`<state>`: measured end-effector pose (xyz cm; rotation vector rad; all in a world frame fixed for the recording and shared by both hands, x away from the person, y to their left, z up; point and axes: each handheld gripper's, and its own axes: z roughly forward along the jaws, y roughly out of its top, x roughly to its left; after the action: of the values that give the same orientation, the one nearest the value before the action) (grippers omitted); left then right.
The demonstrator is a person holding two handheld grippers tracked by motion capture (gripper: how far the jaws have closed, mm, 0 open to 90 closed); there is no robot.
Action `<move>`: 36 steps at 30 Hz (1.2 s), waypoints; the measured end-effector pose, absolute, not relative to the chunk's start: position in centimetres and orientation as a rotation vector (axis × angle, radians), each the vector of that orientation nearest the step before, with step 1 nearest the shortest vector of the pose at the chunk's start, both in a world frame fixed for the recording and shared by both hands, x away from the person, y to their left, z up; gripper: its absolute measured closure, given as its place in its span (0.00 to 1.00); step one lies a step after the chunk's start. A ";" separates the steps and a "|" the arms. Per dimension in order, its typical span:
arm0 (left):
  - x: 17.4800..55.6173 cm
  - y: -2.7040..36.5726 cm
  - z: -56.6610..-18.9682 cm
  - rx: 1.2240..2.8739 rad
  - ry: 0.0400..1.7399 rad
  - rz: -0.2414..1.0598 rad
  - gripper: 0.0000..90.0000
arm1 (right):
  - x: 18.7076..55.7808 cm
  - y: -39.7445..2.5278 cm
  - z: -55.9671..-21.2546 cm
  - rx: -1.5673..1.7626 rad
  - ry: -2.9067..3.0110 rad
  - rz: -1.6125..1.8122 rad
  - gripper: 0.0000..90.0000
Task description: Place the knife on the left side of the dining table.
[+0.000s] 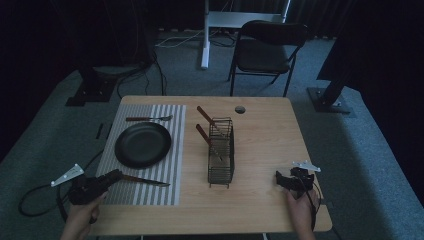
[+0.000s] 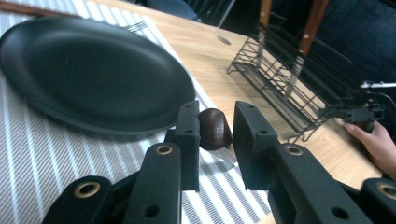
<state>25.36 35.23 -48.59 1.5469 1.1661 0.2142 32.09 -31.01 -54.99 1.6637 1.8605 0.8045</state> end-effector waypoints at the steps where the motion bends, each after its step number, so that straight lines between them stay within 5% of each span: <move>1: 25.4 35.2 -48.6 1.547 1.166 0.214 0.80 | 32.1 -31.0 -55.0 1.664 1.860 0.804 0.14; 16: 26.7 36.6 -53.1 1.459 1.437 0.162 0.63 | 32.1 -31.0 -55.0 1.664 1.861 0.804 0.14; 36: 27.0 34.7 -54.2 1.627 1.574 0.361 0.40 | 32.1 -31.0 -55.0 1.664 1.861 0.804 0.14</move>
<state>27.02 34.67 -54.20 1.6266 1.5736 0.3607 32.09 -31.01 -54.99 1.6639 1.8607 0.8038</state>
